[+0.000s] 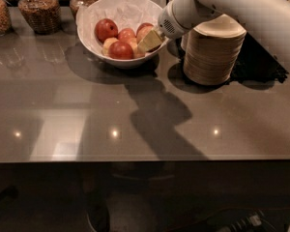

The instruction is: Pick apple from white bowl

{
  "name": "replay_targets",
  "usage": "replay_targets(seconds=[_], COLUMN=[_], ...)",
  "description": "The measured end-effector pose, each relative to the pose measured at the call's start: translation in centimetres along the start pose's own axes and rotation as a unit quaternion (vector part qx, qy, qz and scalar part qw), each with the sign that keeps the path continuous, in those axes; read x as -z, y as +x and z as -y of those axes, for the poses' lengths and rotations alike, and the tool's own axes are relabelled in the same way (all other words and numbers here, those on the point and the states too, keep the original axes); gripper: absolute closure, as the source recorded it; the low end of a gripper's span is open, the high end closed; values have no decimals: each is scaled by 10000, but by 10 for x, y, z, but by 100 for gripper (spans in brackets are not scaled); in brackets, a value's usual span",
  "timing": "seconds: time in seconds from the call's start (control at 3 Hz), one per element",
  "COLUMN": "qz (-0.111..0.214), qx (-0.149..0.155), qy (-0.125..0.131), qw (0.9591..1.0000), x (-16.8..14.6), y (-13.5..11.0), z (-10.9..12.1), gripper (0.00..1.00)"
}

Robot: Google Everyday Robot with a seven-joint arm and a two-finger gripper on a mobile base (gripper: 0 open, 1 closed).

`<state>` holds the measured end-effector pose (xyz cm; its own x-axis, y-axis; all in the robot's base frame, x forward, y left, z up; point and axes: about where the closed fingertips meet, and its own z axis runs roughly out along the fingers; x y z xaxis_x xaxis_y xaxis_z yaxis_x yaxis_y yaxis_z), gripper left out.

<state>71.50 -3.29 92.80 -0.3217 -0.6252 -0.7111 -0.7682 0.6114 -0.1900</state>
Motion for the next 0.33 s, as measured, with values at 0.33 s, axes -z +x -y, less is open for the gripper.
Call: replay_targets(seconds=[0.33], qz=[281], qx=[178], qy=[274], qw=[9991], x=[28], y=[-12], z=[7], gripper=[100])
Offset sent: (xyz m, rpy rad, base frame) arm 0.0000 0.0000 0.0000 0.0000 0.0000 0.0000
